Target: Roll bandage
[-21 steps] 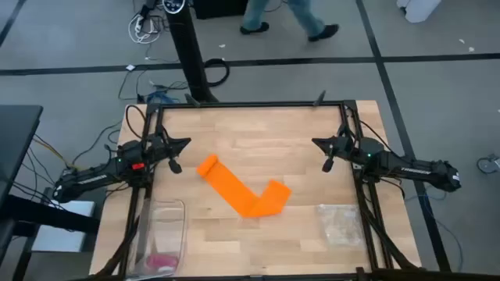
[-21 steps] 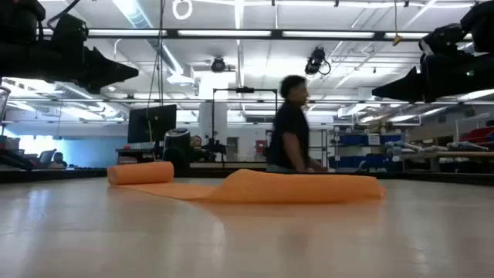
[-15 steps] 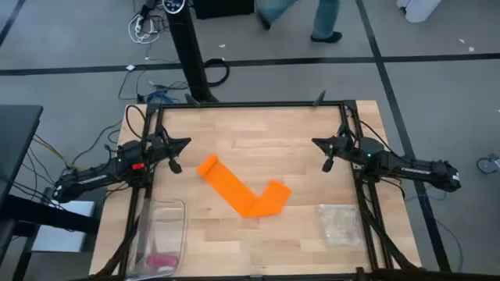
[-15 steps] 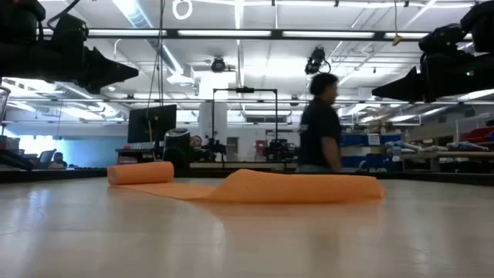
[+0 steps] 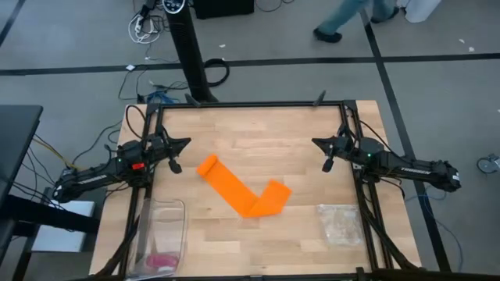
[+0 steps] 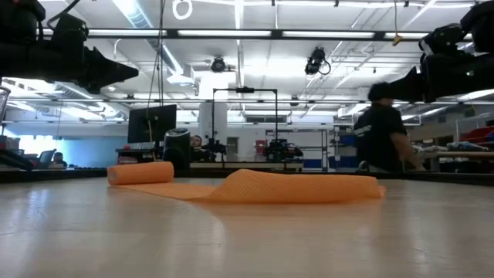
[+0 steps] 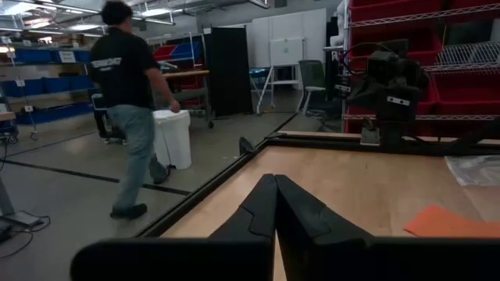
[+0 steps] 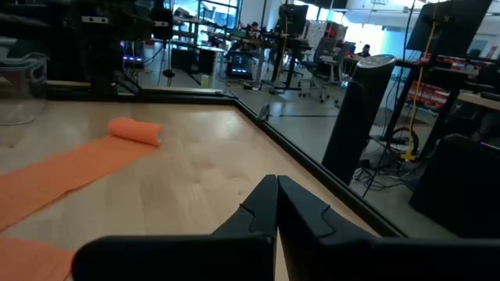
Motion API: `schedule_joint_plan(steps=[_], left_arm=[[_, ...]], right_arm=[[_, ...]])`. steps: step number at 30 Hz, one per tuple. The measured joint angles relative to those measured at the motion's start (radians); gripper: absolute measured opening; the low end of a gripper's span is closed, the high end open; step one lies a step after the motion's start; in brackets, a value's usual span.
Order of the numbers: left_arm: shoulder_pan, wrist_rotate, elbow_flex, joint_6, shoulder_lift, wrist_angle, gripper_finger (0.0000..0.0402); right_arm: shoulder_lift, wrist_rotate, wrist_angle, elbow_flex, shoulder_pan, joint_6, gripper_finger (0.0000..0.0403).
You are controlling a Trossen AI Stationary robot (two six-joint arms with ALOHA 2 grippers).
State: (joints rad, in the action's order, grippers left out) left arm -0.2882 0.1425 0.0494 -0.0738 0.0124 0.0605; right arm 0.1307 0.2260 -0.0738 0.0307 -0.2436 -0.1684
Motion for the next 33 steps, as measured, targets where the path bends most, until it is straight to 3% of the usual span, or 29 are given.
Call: schedule_joint_plan(steps=[19, 27, 33], left_arm=[[0.000, 0.000, 0.000, 0.000, 0.000, 0.000, 0.0011], [0.000, 0.000, 0.000, 0.000, 0.000, 0.000, 0.0011], [0.000, 0.000, 0.000, 0.000, 0.000, 0.000, 0.0011]], right_arm=[[0.000, 0.000, -0.011, 0.000, 0.000, -0.011, 0.0011], [0.000, -0.001, -0.270, 0.000, -0.002, 0.078, 0.0011], [0.000, -0.019, -0.431, 0.000, -0.001, -0.007, 0.0011]])
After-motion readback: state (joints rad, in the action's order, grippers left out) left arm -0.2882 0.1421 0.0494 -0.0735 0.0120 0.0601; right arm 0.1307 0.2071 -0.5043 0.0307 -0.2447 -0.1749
